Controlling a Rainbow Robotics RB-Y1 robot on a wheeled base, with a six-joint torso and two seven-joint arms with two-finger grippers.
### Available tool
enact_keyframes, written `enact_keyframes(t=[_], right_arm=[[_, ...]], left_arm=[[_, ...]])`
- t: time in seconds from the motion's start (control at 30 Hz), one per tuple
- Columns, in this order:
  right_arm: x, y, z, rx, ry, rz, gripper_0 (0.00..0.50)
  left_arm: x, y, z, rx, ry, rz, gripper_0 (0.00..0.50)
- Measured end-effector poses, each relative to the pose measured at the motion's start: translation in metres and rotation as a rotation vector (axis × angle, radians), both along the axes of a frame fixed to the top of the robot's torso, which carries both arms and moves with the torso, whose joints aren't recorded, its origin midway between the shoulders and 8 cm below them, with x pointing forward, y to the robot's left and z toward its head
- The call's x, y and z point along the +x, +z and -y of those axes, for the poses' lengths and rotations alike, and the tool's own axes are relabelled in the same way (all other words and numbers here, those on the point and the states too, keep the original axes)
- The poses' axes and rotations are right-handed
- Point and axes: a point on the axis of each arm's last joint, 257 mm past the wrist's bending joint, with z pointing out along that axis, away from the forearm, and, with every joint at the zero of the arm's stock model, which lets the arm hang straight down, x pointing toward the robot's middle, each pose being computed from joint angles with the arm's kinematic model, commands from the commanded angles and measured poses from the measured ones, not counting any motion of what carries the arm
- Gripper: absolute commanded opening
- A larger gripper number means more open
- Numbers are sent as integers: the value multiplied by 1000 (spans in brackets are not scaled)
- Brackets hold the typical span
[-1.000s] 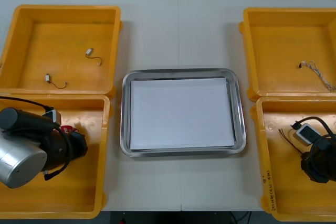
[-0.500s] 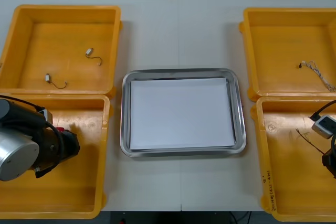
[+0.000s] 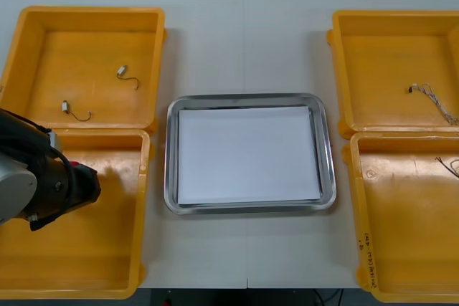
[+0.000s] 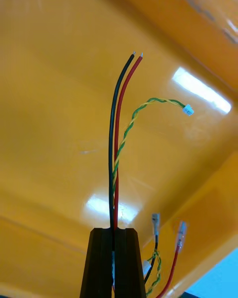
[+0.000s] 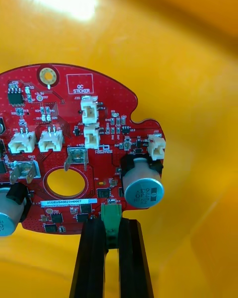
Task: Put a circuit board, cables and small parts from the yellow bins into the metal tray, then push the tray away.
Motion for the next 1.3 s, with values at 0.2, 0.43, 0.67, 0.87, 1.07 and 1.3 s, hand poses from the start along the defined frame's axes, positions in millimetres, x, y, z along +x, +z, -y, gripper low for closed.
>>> enact_keyframes(t=[0.2,0.43,0.67,0.87,1.07,1.3], right_arm=[[0,22,-7,24,14,-8,0],[12,52,-19,22,50,5,0],[22,80,-44,62,110,24,0],[39,101,-69,70,169,68,0],[52,108,-107,55,272,72,0],[59,110,-146,28,389,56,0]], left_arm=[[3,26,6,19,-45,1,0],[9,53,25,21,-137,16,0],[23,84,51,11,-219,91,0],[27,90,78,38,-314,107,0],[24,90,104,74,-415,103,0],[23,94,135,79,-513,98,0]])
